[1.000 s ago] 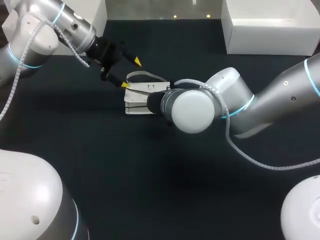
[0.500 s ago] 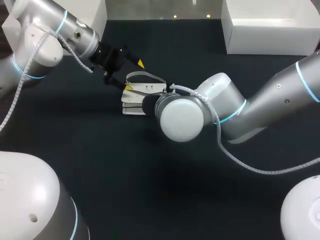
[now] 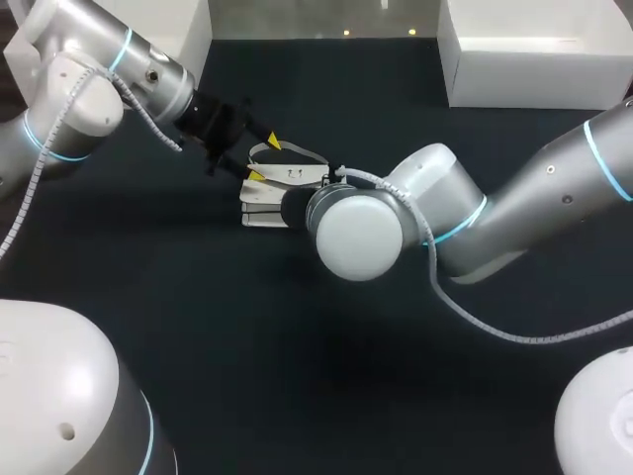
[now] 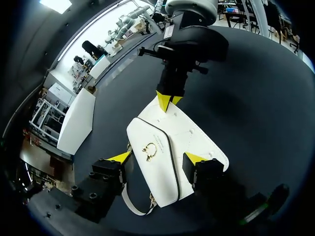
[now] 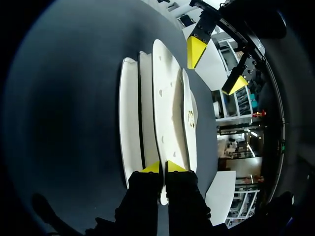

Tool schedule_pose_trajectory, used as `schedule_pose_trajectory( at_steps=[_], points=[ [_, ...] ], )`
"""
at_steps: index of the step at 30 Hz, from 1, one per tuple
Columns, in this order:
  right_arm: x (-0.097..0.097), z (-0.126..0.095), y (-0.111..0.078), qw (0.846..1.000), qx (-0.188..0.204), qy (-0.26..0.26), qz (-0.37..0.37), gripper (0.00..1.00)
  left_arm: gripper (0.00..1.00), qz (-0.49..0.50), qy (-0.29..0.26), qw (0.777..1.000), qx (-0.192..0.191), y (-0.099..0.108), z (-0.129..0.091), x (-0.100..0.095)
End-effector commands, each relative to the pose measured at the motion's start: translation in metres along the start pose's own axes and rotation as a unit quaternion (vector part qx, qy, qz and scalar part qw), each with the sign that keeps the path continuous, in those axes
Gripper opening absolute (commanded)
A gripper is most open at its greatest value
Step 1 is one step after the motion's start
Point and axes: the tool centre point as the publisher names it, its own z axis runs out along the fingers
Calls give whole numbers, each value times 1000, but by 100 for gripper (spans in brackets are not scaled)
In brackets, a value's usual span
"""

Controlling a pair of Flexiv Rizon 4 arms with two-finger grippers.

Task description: Pick up the bag, open it, inspect its contents, close it, and place it on the opposite side

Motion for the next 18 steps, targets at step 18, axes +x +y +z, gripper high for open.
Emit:
schedule_pose_trajectory(
  at_steps=[18],
  points=[
    [1, 0, 1, 1000, 1, -2, 1, 0, 51, -22, 2, 1000, 14, 17, 31, 5]
  ],
)
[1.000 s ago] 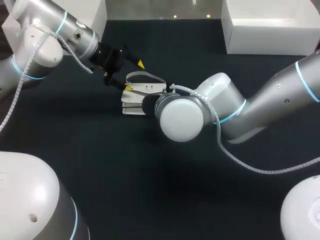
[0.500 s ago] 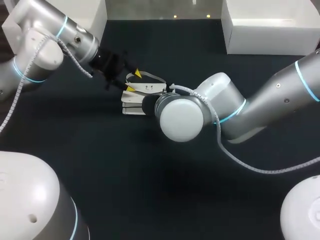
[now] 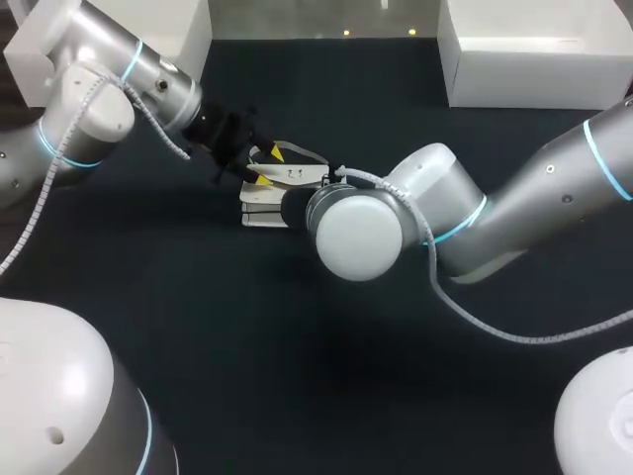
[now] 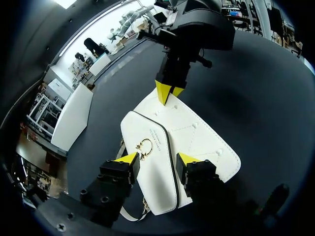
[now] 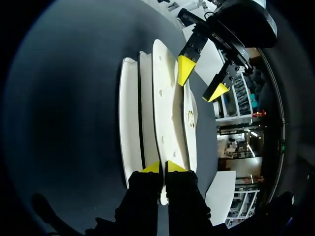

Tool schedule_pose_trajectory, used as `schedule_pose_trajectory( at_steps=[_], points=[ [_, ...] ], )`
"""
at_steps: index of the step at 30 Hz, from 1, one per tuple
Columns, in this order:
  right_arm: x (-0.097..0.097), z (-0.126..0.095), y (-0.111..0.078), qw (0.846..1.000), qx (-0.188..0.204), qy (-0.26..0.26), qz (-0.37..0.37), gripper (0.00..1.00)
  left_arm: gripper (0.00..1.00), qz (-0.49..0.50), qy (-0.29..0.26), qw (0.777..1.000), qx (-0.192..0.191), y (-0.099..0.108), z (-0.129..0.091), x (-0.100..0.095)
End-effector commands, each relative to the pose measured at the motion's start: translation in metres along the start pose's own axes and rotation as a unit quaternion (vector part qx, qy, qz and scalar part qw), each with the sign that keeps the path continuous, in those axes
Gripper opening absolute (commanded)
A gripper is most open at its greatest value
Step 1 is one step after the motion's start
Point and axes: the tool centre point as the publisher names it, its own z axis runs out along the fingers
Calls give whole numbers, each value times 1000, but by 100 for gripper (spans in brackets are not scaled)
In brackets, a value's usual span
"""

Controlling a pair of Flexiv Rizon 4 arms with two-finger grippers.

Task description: Pick up the bag, open it, inspect its contents, close it, and place it on the opposite side

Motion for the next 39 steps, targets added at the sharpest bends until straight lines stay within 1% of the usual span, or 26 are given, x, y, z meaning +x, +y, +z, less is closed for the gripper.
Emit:
schedule_pose_trajectory(
  at_steps=[1, 4, 10, 12, 14, 16, 18, 19, 20, 23, 29, 30, 32, 35, 39],
  points=[
    [1, 1, 1, 1000, 1, -2, 1, 0, 49, 1, -5, 1000, 4, 5, 7, -1],
    [1, 1, 1, 1000, 1, -2, 1, 0, 47, 3, -10, 1000, 4, 8, 10, -3],
    [1, 1, 1, 1000, 1, -2, 1, 0, 46, 14, -16, 1000, -13, 10, 17, -4],
    [1, 1, 1, 1000, 1, -2, 1, 0, 42, 17, -20, 1000, -15, 10, 18, -5],
    [1, 1, 1, 1000, 1, -2, 1, 0, 33, 17, -25, 999, -21, 10, 19, -6],
    [1, 1, 1, 1000, 1, -2, 1, 0, 29, 17, -29, 999, -33, 11, 21, -7],
    [1, 1, 1, 1000, 1, -2, 1, 0, 15, 14, -30, 999, -39, 11, 22, -8],
    [1, 1, 1, 1000, 1, -2, 1, 0, 4, 12, -31, 999, -42, 12, 22, -9],
    [1, 1, 1, 1000, 1, -2, 1, 0, 0, 11, -31, 999, -42, 12, 22, -10],
    [1, 1, 1, 1000, 1, -2, 1, 0, 0, 1, -33, 999, -42, 12, 20, -12],
    [1, 1, 1, 1000, 1, -2, 1, 0, 0, -36, -32, 999, -15, 13, 6, -21],
    [1, 1, 1, 1000, 1, -2, 1, 0, 0, -43, -30, 999, -2, 13, 3, -22],
    [1, 1, 1, 1000, 1, -2, 1, 0, 0, -61, -27, 998, 7, 15, -4, -26],
    [1, 1, 1, 1000, 1, -2, 1, 0, 0, -93, -16, 995, 36, 18, -13, -31],
    [1, 1, 1, 1000, 1, -2, 1, 0, 0, -128, -4, 990, 57, 23, -22, -40]
  ],
)
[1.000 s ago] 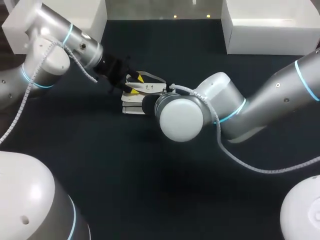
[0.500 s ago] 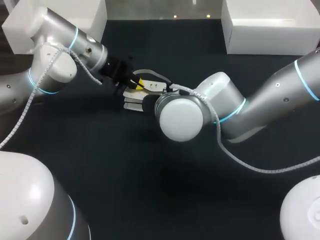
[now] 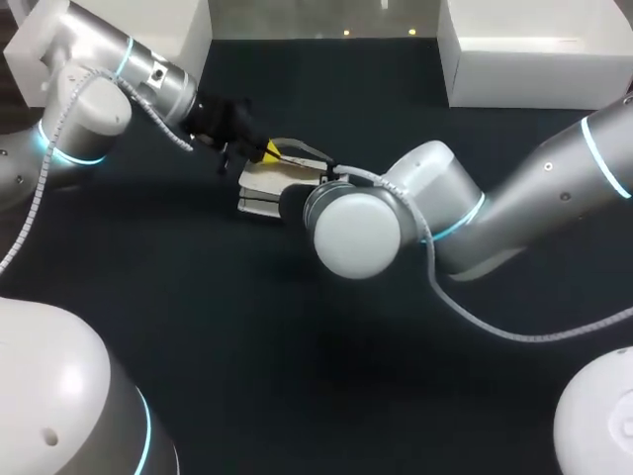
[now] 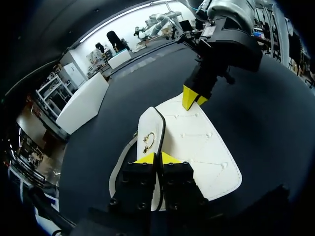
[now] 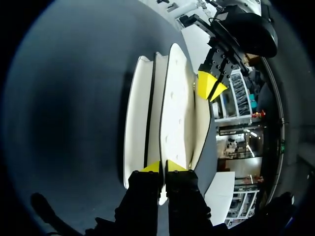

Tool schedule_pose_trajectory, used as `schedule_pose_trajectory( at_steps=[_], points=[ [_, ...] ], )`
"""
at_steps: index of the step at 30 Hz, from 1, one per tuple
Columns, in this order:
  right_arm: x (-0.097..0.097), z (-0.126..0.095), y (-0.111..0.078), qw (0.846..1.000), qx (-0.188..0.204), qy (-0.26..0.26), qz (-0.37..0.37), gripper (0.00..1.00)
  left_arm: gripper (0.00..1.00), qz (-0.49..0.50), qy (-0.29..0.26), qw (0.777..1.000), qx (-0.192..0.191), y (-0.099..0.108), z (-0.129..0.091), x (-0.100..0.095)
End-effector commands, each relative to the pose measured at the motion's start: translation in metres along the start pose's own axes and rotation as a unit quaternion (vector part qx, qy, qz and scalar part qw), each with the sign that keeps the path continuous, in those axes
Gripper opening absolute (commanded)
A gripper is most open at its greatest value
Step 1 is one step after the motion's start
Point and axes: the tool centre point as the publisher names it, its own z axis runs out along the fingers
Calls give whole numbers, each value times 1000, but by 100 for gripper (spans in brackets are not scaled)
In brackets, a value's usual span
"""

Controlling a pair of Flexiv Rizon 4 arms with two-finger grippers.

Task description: Pick up the bag, open it, inspect its contents, close it, and place it on the opposite side

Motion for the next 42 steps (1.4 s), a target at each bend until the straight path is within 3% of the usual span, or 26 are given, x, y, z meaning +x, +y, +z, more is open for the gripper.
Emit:
schedule_pose_trajectory(
  at_steps=[1, 9, 16, 17, 19, 21, 23, 28, 42],
  points=[
    [5, 1, -3, 1000, 2, -1, 0, 0, 0, -20, 31, 999, 21, 12, -14, -22],
    [5, 1, -3, 1000, 2, -1, 0, 0, 0, -61, 39, 997, 30, 18, -19, -31],
    [5, 1, -3, 1000, 2, -1, 0, 0, 1, -28, 30, 999, 10, 15, -13, -22],
    [5, 1, -3, 1000, 2, -1, 0, 0, 23, -24, 25, 999, -2, 14, -11, -18],
    [5, 1, -3, 1000, 2, -1, 0, 0, 39, -20, 19, 1000, -11, 13, -7, -12],
    [5, 1, -3, 1000, 2, -1, 0, 0, 47, -15, 9, 1000, -18, 12, -5, -7],
    [5, 1, -3, 1000, 2, -1, 0, 0, 65, -6, -6, 1000, -29, 10, -3, -1],
    [5, 1, -3, 1000, 2, -1, 0, 0, 76, -4, -23, 999, -40, 10, 5, 2],
    [5, 1, -3, 1000, 2, -1, 0, 0, 71, -56, -36, 997, -31, 32, 30, -28]
  ],
)
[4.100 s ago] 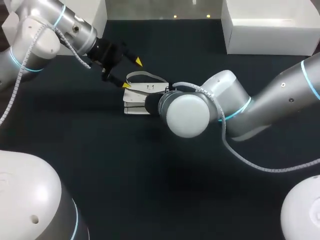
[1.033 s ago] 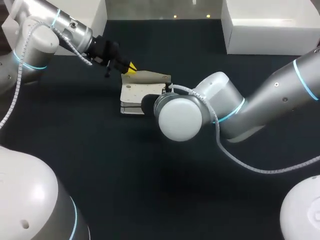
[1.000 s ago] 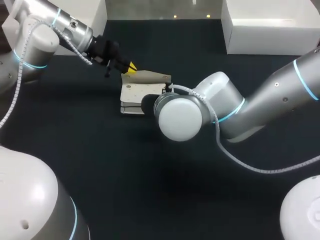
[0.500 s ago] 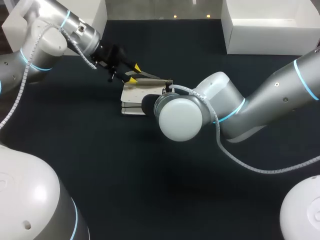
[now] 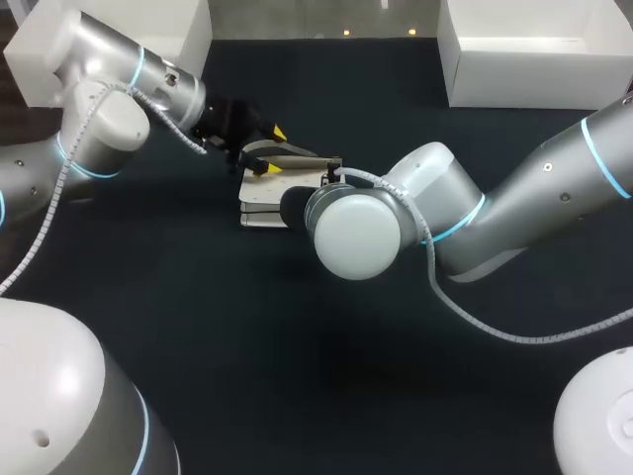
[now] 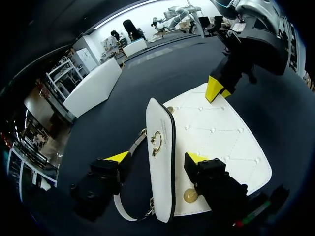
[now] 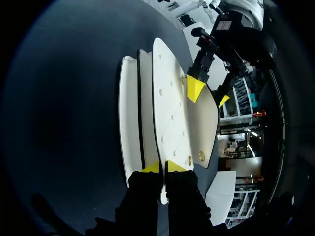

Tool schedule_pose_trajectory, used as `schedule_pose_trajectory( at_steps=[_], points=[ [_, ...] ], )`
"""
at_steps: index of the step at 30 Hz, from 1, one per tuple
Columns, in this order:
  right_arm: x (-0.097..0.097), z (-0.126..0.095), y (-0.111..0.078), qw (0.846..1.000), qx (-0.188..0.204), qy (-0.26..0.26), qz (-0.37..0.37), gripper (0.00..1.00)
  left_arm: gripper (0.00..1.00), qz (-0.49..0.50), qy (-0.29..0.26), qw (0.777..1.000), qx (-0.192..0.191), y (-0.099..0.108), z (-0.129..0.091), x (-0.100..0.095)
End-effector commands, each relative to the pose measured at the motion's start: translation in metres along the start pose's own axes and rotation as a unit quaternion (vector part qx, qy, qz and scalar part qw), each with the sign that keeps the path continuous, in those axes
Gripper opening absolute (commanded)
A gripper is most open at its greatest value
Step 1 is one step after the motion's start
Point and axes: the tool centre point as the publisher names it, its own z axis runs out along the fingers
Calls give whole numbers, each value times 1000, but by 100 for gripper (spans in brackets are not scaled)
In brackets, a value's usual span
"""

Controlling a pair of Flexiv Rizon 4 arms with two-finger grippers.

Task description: Pick up the bag, open it, inspect its contents, close it, and place it on the opposite side

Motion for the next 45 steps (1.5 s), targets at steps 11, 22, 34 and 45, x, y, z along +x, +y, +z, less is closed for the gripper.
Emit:
schedule_pose_trajectory(
  at_steps=[11, 22, 34, 45],
  points=[
    [2, 0, 0, 1000, 0, -3, 1, 0, 58, -13, 18, 1000, 0, 15, 23, -21],
    [2, 0, 0, 1000, 0, -3, 1, 0, 20, -37, 25, 999, -14, 21, 27, -24],
    [1, -1, 0, 1000, -1, 0, 1, 0, 0, -45, 28, 999, 0, 23, 22, -29],
    [-14, -26, 0, 1000, -2, 20, 6, 100, 0, -50, 61, 996, 47, 12, 6, -44]
  ],
)
